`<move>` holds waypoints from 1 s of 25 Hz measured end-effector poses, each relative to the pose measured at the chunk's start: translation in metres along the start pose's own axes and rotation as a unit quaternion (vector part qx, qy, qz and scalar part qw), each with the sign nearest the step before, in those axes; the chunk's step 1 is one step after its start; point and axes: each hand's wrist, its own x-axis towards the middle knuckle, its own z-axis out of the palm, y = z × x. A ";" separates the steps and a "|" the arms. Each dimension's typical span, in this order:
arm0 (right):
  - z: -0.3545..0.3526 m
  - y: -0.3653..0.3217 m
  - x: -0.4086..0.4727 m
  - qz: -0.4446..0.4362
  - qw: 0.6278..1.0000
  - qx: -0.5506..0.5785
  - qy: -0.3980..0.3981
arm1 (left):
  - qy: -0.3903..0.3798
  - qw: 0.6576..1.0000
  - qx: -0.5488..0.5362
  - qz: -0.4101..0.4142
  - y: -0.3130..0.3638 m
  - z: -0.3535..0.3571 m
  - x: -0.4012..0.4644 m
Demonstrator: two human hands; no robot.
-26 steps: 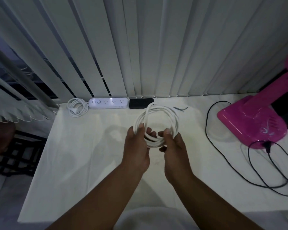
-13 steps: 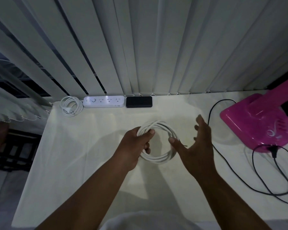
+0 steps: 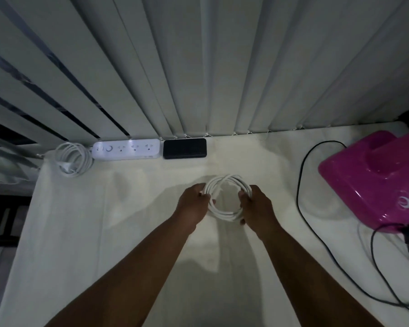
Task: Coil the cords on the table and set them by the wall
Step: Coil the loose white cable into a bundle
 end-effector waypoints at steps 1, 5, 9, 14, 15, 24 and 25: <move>0.003 -0.002 0.015 0.007 1.000 0.009 -0.002 | 0.041 0.998 0.037 0.010 0.004 0.003 0.015; 0.003 -0.024 0.075 0.010 0.999 0.038 0.005 | 0.141 0.987 0.071 0.014 0.035 0.010 0.069; -0.003 -0.046 0.122 -0.013 0.999 0.037 -0.009 | 0.179 0.979 0.085 0.057 0.060 0.015 0.103; -0.003 -0.052 0.143 -0.083 0.985 -0.150 0.017 | 0.146 0.967 0.159 0.138 0.058 0.017 0.117; -0.002 -0.050 0.139 -0.116 0.974 -0.190 0.050 | 0.157 0.951 0.208 0.168 0.052 0.018 0.116; 0.028 0.002 0.090 -0.261 0.910 -0.311 0.087 | 0.111 0.858 0.443 0.233 -0.002 0.022 0.108; 0.029 0.003 0.092 -0.259 0.905 -0.329 0.075 | 0.110 0.854 0.454 0.228 -0.001 0.022 0.110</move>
